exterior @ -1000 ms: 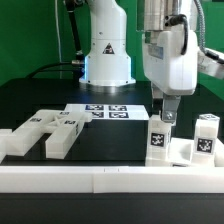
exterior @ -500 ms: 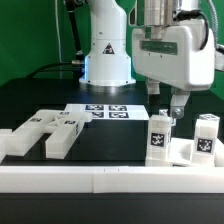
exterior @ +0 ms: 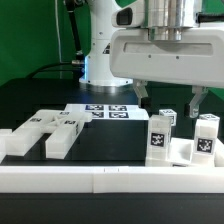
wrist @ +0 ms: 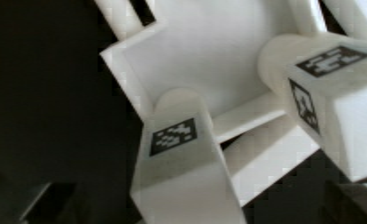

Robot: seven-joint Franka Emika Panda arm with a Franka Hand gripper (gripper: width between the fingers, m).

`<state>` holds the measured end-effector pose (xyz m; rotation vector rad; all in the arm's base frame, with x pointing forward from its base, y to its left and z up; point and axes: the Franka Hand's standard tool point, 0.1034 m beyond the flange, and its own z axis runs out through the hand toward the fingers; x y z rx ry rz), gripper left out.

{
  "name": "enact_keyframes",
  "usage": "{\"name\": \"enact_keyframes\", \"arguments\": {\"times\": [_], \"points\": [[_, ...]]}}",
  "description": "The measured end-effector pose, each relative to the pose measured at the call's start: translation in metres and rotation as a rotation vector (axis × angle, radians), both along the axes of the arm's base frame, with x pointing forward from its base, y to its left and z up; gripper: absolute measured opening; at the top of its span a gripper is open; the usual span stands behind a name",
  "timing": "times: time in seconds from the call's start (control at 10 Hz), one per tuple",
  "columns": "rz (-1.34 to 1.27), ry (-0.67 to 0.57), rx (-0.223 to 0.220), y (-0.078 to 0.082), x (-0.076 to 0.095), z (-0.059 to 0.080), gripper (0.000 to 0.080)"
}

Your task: Assemble chair

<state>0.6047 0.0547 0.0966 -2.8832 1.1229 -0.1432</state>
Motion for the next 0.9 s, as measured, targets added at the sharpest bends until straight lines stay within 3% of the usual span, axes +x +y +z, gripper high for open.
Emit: {"name": "enact_keyframes", "arguments": {"times": [0.5, 0.9], "points": [[0.361, -0.024, -0.062, -0.006, 0.002, 0.000, 0.0649], [0.441, -0.054, -0.106, -0.017, -0.013, -0.014, 0.0649]]}}
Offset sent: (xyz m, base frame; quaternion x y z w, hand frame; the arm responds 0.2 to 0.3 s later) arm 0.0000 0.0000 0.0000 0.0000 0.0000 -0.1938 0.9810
